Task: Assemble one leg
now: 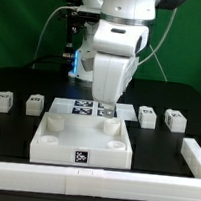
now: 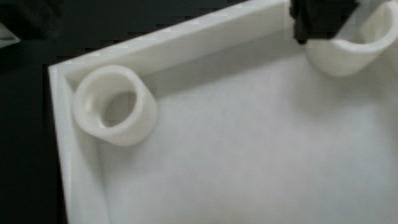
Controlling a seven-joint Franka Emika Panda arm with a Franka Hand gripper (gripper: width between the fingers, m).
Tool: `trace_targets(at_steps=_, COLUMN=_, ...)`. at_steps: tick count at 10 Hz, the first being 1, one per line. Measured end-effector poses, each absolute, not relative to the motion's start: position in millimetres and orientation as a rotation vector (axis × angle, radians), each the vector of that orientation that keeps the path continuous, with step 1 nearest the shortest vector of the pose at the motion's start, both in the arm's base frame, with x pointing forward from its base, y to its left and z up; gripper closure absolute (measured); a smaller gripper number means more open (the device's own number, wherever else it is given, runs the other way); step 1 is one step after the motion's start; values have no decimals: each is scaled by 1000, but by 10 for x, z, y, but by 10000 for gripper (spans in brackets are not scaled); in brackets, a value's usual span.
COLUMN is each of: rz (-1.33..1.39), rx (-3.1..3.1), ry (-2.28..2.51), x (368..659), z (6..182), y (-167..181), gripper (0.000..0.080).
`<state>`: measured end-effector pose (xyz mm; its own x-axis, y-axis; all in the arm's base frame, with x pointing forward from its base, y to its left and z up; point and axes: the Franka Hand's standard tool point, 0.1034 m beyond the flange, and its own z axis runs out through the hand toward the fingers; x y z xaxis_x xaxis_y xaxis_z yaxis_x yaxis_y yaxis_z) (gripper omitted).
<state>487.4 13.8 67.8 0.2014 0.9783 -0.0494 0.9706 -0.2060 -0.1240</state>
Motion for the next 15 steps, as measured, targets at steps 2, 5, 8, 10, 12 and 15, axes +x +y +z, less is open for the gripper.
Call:
trace_targets(at_steps=2, rz=229, rx=-2284, ry=-2026, x=4803, z=678, y=69, gripper=150)
trace_targets(at_steps=5, rz=230, rx=-2295, ry=-2013, x=4801, z=665, y=70, gripper=150)
trace_targets(at_steps=8, rz=244, rx=-2171, ry=-2124, x=4698, z=613, y=4, gripper=150)
trace_targets(at_steps=10, rz=258, rx=-2047, ry=-2197, x=4521, z=513, y=-160, gripper=150)
trace_targets(at_steps=12, rz=270, rx=-2020, ry=-2190, x=4384, z=426, y=-290, gripper=150)
trace_targets(at_steps=15, rz=294, rx=-2012, ry=-2155, x=4306, z=260, y=-284, gripper=150)
